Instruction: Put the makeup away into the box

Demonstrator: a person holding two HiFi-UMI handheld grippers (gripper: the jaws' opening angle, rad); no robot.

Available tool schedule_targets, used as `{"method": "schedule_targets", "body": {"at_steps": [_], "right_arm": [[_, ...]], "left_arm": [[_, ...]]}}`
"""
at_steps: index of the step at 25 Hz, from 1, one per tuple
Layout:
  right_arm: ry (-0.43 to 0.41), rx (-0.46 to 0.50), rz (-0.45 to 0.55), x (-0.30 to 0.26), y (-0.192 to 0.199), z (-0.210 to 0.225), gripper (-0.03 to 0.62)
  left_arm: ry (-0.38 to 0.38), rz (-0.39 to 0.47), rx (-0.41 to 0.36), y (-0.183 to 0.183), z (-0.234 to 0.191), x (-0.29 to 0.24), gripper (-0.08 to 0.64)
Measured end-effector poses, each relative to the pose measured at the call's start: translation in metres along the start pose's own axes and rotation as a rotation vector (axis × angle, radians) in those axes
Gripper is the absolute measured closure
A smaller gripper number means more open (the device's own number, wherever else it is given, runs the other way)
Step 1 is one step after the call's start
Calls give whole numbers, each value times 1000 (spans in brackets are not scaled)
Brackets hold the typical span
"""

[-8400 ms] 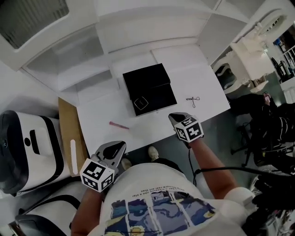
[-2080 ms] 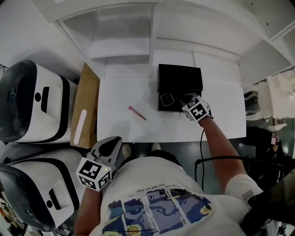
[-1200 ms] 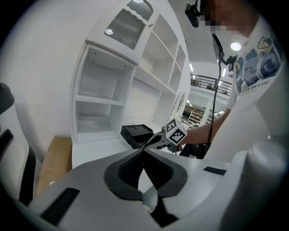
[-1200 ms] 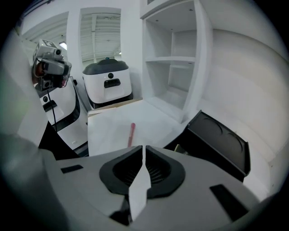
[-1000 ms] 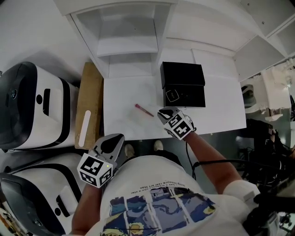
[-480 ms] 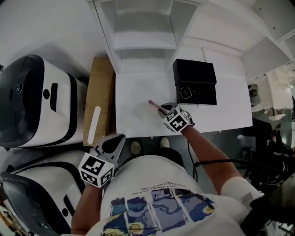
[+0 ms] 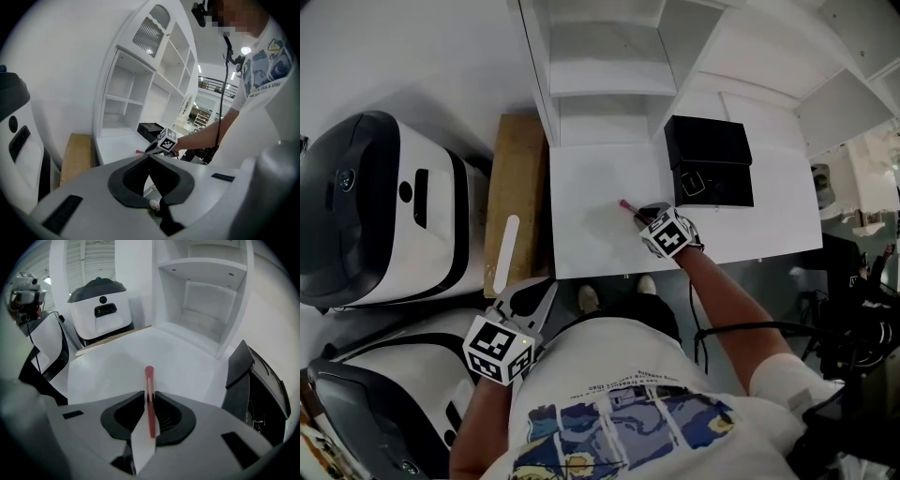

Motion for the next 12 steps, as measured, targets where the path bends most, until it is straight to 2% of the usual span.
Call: {"method": "schedule_targets", "body": {"at_steps": [2,7,12], "right_arm": [[6,-17,-6,1,1,-5,526],[42,-60,-13,2,3,-6,528],[39,-83,-8,12,6,-13,528]], "left_arm": [[2,1,2,3,-2,4,546],[20,7,-8,4,-6,6,546],[46,10,-20,3,-9,5,546]]}}
Point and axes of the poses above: the fingertips, and each gripper's own axes: x backward along the fingers, z to its right, y out of its underside, the point moved 8 cm from there along x, backward along the fingers, and after that the axes turned 9 degrees about y, right-handed, at the moved point
